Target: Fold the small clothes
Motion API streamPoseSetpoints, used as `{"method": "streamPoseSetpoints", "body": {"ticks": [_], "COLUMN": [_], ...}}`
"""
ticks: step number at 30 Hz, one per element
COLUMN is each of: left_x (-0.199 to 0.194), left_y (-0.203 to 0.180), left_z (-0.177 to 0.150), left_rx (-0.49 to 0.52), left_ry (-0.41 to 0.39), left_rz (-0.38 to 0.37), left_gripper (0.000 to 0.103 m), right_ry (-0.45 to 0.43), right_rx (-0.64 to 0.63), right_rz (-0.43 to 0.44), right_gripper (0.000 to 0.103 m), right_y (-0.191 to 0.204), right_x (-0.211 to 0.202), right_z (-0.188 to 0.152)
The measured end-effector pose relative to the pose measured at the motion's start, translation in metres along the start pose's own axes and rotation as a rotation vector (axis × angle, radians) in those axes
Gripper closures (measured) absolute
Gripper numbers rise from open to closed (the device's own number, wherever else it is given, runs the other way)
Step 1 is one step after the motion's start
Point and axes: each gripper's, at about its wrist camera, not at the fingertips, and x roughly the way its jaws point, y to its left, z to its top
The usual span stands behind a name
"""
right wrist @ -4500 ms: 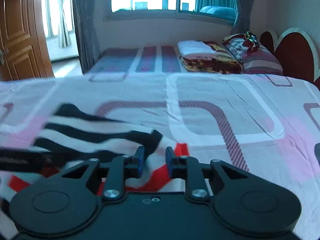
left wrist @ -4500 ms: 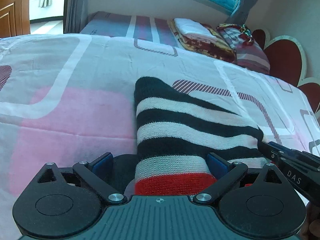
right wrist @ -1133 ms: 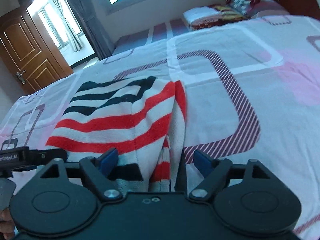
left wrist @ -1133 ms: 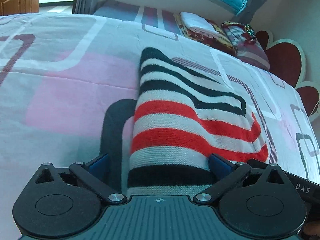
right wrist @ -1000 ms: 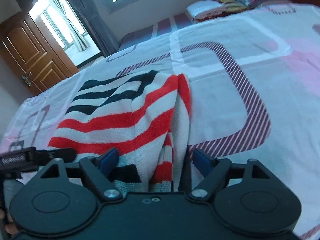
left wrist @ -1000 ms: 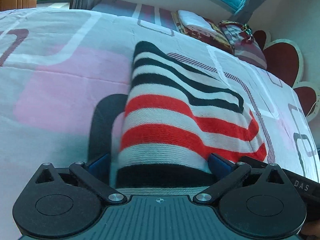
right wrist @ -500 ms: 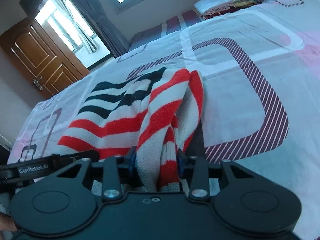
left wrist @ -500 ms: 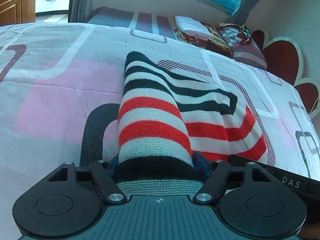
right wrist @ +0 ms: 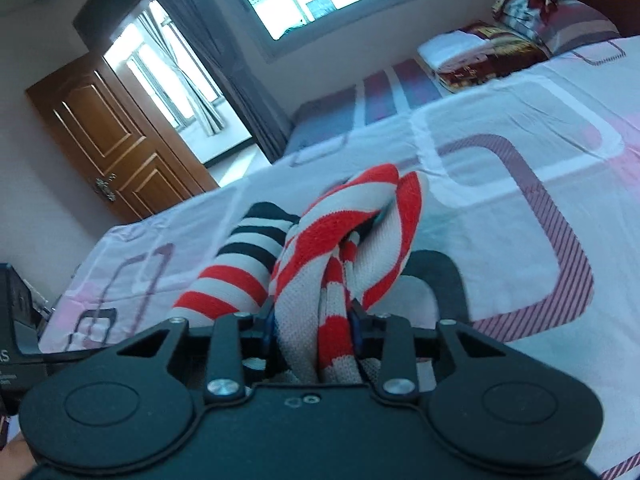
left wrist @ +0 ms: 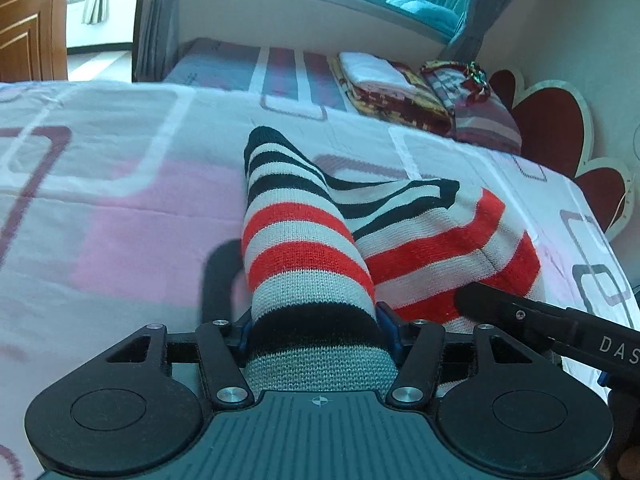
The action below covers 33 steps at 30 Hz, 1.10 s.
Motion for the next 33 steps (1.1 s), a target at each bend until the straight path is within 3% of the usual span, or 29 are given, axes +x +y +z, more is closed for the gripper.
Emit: {"method": "streamPoseSetpoints", "body": {"ticks": [8, 16, 23, 33], "left_x": [-0.055, -0.088, -0.075, -0.015], "left_y": [0.075, 0.191, 0.273, 0.321], "left_z": [0.012, 0.02, 0.033, 0.031], "left_rx": [-0.013, -0.04, -0.061, -0.061], "left_ry": [-0.07, -0.106, -0.113, -0.065], "left_rz": [0.041, 0.09, 0.12, 0.131], "left_gripper": [0.045, 0.045, 0.045, 0.045], "right_ry": [-0.019, -0.023, -0.013, 0.022], "right_rx": [-0.02, -0.021, -0.03, -0.05], "right_rz": [0.078, 0.123, 0.132, 0.07], "right_gripper": [0.07, 0.07, 0.07, 0.07], "right_y": [0.059, 0.15, 0.213, 0.233], "right_x": [0.012, 0.056, 0.11, 0.173], "right_z": [0.001, -0.021, -0.038, -0.052]}}
